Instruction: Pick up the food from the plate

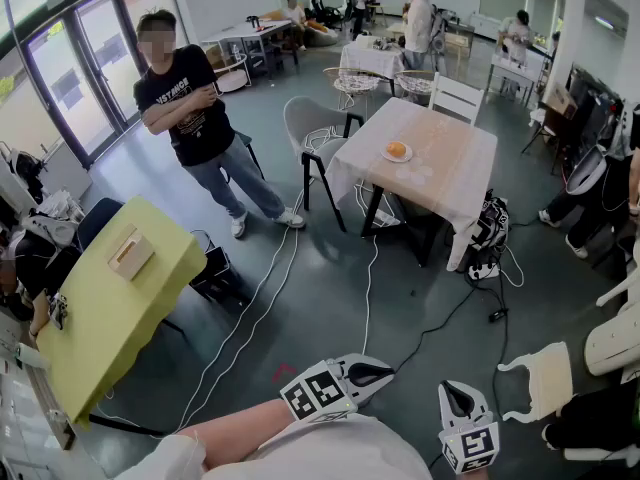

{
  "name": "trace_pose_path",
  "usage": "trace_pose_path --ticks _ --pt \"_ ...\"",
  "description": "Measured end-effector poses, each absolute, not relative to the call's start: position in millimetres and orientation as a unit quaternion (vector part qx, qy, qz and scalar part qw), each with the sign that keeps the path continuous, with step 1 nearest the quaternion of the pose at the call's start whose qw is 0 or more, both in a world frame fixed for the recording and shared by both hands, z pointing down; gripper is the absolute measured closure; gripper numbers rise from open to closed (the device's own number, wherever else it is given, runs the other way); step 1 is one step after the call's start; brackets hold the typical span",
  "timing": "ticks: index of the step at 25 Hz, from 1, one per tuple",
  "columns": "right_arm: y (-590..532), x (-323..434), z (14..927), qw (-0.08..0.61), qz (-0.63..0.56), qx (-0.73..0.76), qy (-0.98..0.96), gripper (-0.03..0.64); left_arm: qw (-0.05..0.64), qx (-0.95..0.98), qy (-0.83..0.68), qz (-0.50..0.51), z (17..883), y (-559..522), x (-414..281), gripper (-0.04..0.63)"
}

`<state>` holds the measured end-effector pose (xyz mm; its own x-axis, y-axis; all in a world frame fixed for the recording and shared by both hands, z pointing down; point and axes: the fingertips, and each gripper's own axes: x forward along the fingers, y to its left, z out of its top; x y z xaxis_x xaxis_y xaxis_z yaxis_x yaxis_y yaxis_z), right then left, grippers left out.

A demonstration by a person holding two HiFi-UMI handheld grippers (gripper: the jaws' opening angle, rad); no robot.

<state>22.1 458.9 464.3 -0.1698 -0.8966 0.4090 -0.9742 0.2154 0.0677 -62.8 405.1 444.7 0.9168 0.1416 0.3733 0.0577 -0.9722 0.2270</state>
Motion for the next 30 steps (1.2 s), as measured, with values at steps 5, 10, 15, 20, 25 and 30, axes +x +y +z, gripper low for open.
trace_pose_path --ticks 5,10,15,20,25,30 --pt "456.2 27.4 467.0 0.180 0.104 0.614 -0.761 0.605 0.103 0.973 0.047 0.199 447.4 403.3 -56.8 0.588" --pt "461.9 39.5 467.7 0.178 0.108 0.611 -0.764 0.604 0.102 0.973 0.043 0.202 448.3 405.7 -44.4 0.588" --pt "471.1 53.8 476.5 0.184 0.123 0.602 -0.768 0.604 0.108 0.973 0.031 0.202 448.0 411.1 -34.6 0.588" --pt "451.8 63.9 489.1 0.190 0.134 0.583 -0.778 0.603 0.118 0.973 0.017 0.200 452.9 398.2 -27.6 0.588" --pt "400.2 74.4 493.3 0.178 0.132 0.581 -0.783 0.593 0.119 0.973 0.008 0.199 463.1 347.3 -13.8 0.586" --pt "336.4 101.3 492.5 0.193 0.149 0.604 -0.759 0.511 0.127 0.975 0.045 0.179 462.4 273.6 23.9 0.586"
